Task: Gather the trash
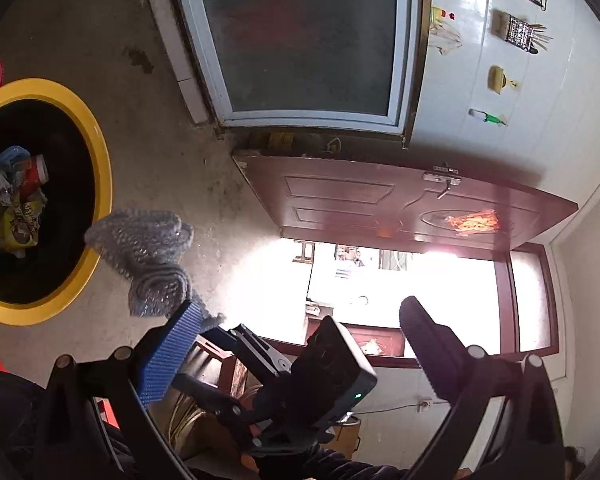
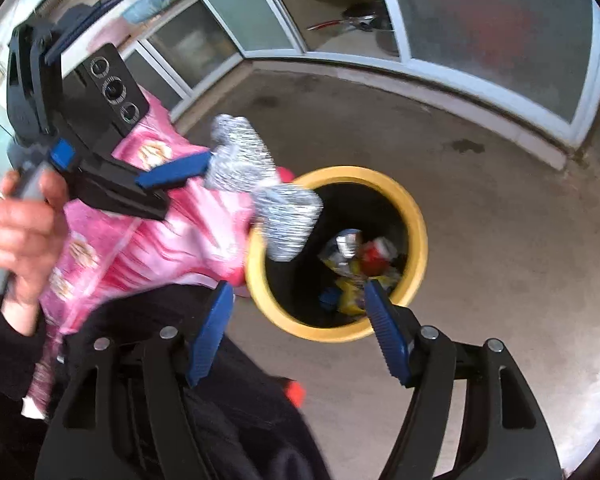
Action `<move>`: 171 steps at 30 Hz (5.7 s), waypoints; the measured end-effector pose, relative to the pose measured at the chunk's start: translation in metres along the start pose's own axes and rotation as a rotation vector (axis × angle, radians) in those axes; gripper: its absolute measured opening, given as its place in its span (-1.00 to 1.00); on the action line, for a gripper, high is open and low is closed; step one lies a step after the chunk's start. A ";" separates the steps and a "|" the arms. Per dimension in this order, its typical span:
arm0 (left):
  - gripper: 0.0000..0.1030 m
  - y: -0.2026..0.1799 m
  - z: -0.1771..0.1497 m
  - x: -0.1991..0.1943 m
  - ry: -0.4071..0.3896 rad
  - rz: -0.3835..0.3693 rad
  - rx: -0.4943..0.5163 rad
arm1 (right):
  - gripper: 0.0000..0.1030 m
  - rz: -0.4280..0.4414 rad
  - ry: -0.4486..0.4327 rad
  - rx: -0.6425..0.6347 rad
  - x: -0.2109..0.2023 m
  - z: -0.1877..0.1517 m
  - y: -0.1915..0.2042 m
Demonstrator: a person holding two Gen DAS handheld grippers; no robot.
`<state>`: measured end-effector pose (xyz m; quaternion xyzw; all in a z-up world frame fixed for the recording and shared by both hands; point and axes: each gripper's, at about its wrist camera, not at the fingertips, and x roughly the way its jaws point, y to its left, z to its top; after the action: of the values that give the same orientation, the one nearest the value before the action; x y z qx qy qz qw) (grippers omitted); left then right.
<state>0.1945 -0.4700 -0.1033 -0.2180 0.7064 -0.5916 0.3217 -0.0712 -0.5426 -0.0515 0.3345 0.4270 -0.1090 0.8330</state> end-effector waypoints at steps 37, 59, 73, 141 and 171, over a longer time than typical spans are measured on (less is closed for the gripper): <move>0.85 -0.018 -0.020 -0.021 0.087 -0.099 0.124 | 0.22 0.085 -0.051 0.208 0.036 0.054 -0.018; 0.85 -0.109 -0.176 -0.195 -0.486 0.466 0.556 | 0.50 -0.087 -0.271 -0.156 -0.026 0.055 0.049; 0.85 -0.042 -0.320 -0.401 -0.909 1.564 0.167 | 0.66 0.243 -0.055 -0.709 0.079 0.113 0.356; -0.67 -0.122 -0.264 -0.325 -0.810 1.048 0.577 | -0.67 0.076 -0.088 -0.583 0.003 0.130 0.298; 0.68 -0.052 -0.040 -0.005 -0.243 0.943 0.699 | 0.12 -0.303 0.238 -0.018 0.096 0.061 -0.024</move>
<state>0.1659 -0.4498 -0.0479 0.1717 0.4486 -0.5534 0.6804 0.0152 -0.5899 -0.1131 0.2693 0.5689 -0.1893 0.7537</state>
